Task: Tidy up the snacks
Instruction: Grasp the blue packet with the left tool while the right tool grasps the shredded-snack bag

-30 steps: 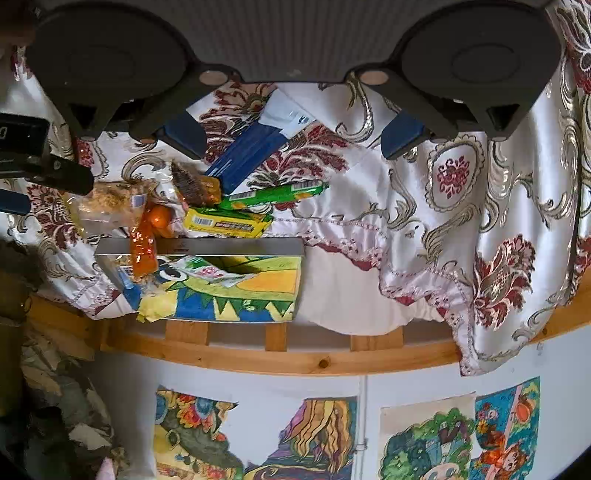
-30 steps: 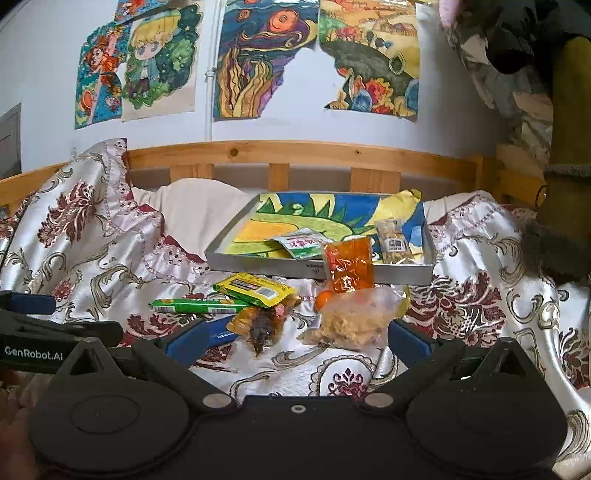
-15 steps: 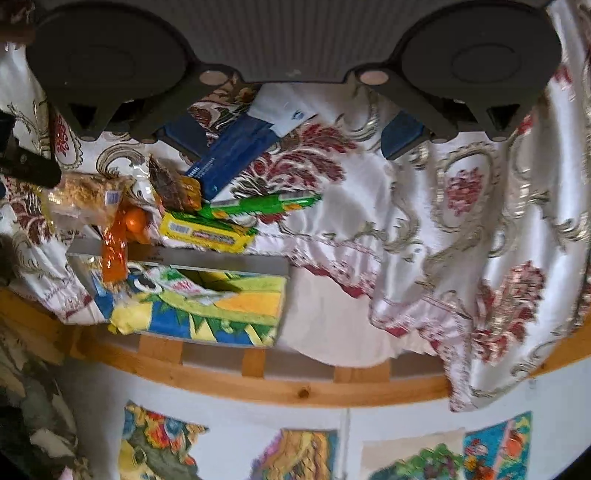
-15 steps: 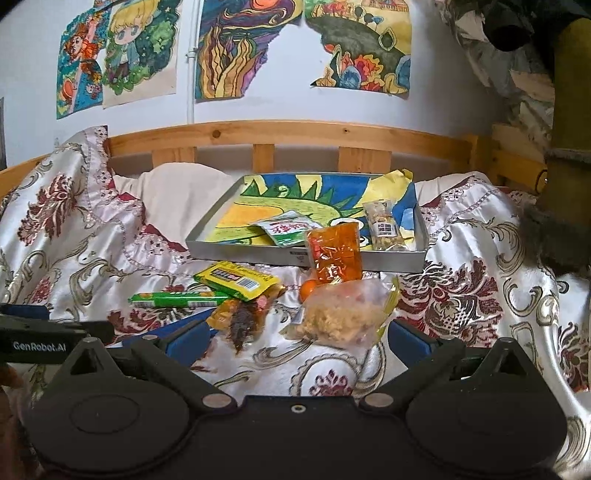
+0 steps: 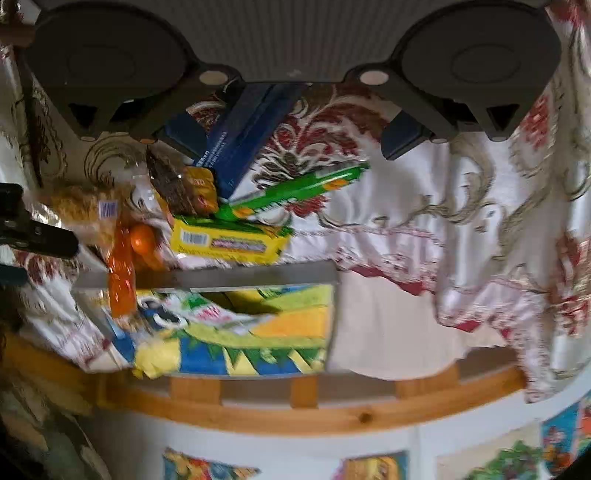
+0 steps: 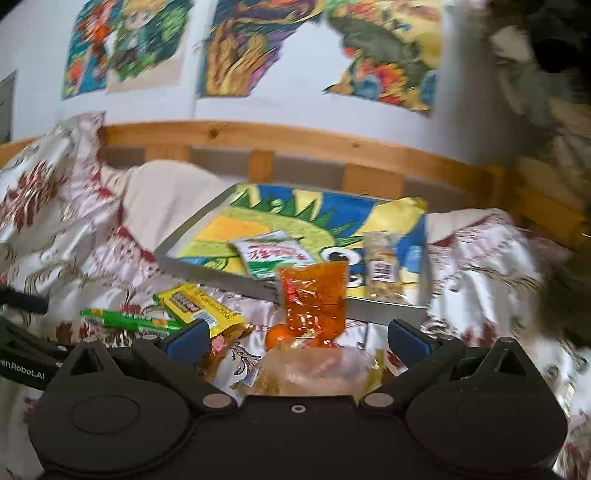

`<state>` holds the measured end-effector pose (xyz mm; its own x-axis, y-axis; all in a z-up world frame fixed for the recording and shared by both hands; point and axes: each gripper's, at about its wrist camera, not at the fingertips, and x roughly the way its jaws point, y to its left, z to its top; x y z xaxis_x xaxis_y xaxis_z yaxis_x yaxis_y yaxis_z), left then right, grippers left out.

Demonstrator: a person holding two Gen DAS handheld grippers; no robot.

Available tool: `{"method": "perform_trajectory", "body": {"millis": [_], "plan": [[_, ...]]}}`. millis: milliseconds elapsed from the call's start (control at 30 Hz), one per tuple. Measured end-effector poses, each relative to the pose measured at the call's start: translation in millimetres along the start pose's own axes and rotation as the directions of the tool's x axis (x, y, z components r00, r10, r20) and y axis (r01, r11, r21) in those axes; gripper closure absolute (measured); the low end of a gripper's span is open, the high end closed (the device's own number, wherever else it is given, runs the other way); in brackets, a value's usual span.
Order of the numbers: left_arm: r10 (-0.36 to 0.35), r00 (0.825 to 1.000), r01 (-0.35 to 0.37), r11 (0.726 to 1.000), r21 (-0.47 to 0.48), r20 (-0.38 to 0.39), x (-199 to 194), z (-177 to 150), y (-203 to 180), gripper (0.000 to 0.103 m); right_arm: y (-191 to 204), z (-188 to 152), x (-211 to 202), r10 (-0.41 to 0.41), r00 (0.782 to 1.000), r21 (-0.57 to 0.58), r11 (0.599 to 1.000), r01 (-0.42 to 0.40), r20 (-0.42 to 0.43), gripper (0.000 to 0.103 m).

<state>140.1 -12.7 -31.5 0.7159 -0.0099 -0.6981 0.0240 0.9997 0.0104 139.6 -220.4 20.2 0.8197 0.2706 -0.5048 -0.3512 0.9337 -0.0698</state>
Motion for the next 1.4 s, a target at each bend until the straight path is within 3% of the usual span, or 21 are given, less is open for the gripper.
{"method": "perform_trajectory", "body": {"millis": [100, 333, 500, 633, 733, 1000, 1167, 1400], "plan": [[-0.027, 0.999, 0.028, 0.999, 0.043, -0.029, 9.3, 1.9, -4.3, 0.001, -6.3, -2.4, 19.8, 0.073, 0.996, -0.066, 0.995, -0.076, -0.049, 0.001], [-0.036, 0.993, 0.055, 0.984, 0.169, -0.113, 29.8, 1.9, -17.3, 0.001, -3.0, -17.7, 45.2, 0.086, 0.99, -0.244, 0.963, -0.111, -0.108, 0.001], [-0.077, 0.984, 0.1, 0.985, 0.143, -0.161, 37.3, 4.2, -14.1, 0.002, -1.9, -24.4, 53.4, 0.099, 0.981, -0.246, 0.959, -0.14, -0.169, 0.003], [-0.11, 0.976, 0.127, 0.988, 0.082, -0.187, 38.5, 6.3, -6.5, 0.013, 1.2, -26.8, 52.2, 0.116, 0.975, -0.239, 0.957, -0.161, -0.19, 0.017], [-0.104, 0.975, 0.128, 0.985, 0.113, -0.198, 36.6, 5.2, -8.4, 0.021, 4.1, -28.7, 52.5, 0.114, 0.971, -0.241, 0.956, -0.165, -0.212, 0.024], [-0.139, 0.96, 0.177, 0.974, 0.142, -0.242, 31.8, 10.0, -12.2, 0.054, 8.7, -30.8, 49.2, 0.09, 0.975, -0.243, 0.96, -0.139, -0.201, 0.027], [-0.164, 0.946, 0.203, 0.972, 0.121, -0.278, 32.3, 12.6, -8.5, 0.059, 12.4, -31.8, 46.5, 0.079, 0.974, -0.239, 0.962, -0.13, -0.213, 0.03], [-0.211, 0.92, 0.225, 0.974, 0.004, -0.331, 28.6, 14.8, -2.2, 0.063, 21.9, -33.5, 36.4, 0.091, 0.973, -0.272, 0.951, -0.148, -0.211, 0.035]]}}
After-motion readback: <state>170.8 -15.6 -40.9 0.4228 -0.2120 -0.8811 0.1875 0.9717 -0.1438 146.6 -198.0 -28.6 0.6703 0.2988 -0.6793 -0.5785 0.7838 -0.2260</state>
